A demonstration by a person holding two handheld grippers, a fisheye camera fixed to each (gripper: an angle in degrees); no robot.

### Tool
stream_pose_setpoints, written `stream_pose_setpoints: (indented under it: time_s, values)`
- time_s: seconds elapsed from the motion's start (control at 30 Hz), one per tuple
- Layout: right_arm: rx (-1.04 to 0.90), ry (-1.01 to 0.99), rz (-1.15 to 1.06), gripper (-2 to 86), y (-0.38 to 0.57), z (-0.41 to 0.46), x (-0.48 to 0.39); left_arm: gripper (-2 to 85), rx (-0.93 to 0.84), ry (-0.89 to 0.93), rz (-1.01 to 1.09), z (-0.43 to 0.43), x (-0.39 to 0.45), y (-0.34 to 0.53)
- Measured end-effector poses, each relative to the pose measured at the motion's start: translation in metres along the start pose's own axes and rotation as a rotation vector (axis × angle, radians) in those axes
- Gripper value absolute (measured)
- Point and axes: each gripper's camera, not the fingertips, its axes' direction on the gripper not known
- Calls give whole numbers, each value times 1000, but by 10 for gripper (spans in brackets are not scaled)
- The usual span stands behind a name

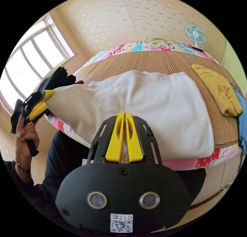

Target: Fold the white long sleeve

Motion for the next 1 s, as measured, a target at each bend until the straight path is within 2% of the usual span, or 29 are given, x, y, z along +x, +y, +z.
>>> stream_pose_setpoints:
  time_s: [0.07, 0.2, 0.37, 0.43, 0.53, 0.6, 0.67, 0.77, 0.8, 0.9, 0.93, 1.0]
  values:
    - [114, -55, 53, 8, 21, -46, 35, 53, -26, 59, 121, 26, 54, -9]
    - [166, -24, 245, 10, 58, -101, 110, 55, -154, 193, 380, 119, 165, 16]
    - [176, -23, 469, 33, 118, -151, 219, 72, -406, 275, 515, 210, 222, 83]
    - [177, -68, 516, 56, 134, -163, 248, 92, -414, 284, 517, 208, 218, 95]
    - [186, -199, 576, 104, 154, -177, 287, 135, -280, 110, 494, 166, 191, 92]
    - [198, -313, 610, 128, 162, -182, 304, 160, -173, -77, 364, 132, 149, 80]
    - [212, -472, 653, 158, 167, -182, 320, 174, -206, -135, 226, 125, 112, 71]
    - [205, -629, 689, 202, 165, -171, 332, 162, -422, -92, 77, 155, 67, 70]
    - [197, -647, 700, 211, 164, -168, 334, 138, -520, -8, 25, 173, 57, 75]
    - [182, -760, 776, 233, 161, -151, 347, 90, -617, 254, -159, 189, 38, 84]
    - [180, -801, 806, 237, 160, -143, 356, 81, -645, 286, -146, 189, 41, 85]
    - [199, -890, 837, 238, 158, -131, 370, 68, -755, 313, 27, 175, 75, 88]
